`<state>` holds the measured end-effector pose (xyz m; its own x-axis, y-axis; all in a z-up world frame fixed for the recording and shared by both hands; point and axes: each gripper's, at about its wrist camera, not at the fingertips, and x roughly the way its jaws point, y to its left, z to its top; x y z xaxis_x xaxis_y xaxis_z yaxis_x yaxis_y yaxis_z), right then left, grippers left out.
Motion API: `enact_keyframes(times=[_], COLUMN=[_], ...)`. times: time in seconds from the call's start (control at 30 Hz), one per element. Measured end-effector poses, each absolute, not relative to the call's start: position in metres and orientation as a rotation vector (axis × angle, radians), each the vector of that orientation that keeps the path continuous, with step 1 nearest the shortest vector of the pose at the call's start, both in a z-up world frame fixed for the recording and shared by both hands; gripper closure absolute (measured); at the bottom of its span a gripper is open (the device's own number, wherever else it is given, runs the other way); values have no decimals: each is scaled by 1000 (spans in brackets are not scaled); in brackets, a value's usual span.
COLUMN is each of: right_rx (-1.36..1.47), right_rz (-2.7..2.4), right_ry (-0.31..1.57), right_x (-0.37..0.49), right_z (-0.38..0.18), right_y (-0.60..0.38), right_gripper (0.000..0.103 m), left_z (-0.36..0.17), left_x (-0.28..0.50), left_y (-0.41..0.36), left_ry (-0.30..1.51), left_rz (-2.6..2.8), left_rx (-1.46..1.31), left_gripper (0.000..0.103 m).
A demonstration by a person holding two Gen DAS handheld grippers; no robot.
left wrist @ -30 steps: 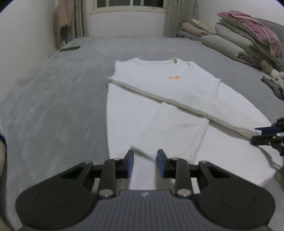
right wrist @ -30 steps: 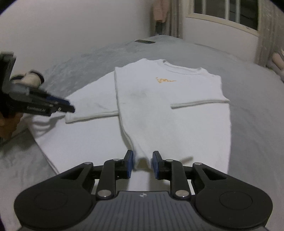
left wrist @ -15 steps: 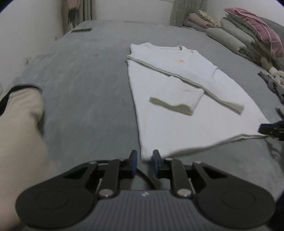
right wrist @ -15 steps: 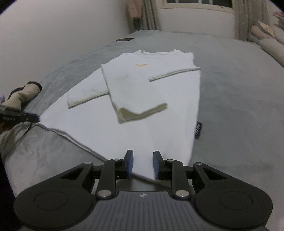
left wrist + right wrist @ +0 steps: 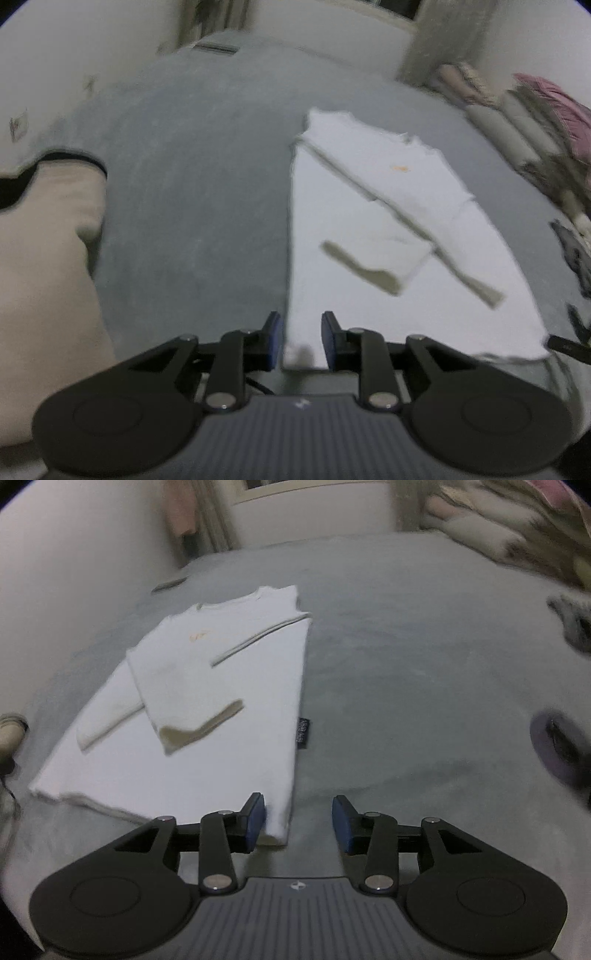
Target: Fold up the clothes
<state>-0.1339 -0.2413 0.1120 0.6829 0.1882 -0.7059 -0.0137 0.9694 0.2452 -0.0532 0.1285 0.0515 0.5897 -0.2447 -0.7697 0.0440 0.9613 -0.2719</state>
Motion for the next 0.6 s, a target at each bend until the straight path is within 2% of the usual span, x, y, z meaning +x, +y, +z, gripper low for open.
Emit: enact_keyframes(times=[0.17, 0.27, 0.3, 0.33, 0.47, 0.6], right_rx=[355, 362, 354, 346, 325, 332], right_rz=[224, 228, 230, 236, 225, 210], right_ry=[860, 860, 863, 865, 865, 844], right_x=[-128, -126, -126, -125, -124, -127], right_z=[103, 101, 101, 101, 101, 103], right_y=[-259, -260, -257, -254, -249, -251], right_gripper=[63, 75, 83, 87, 92, 95], left_z=[28, 27, 27, 26, 29, 36], left_x=[-40, -41, -41, -41, -40, -42], left_y=[126, 123, 122, 119, 126, 133], left_ry=[945, 939, 936, 933, 938, 939], left_rz=[-184, -191, -191, -191, -187, -204], left_rx=[-244, -215, -200, -182, -213, -242], left_gripper=[81, 82, 86, 87, 99, 100])
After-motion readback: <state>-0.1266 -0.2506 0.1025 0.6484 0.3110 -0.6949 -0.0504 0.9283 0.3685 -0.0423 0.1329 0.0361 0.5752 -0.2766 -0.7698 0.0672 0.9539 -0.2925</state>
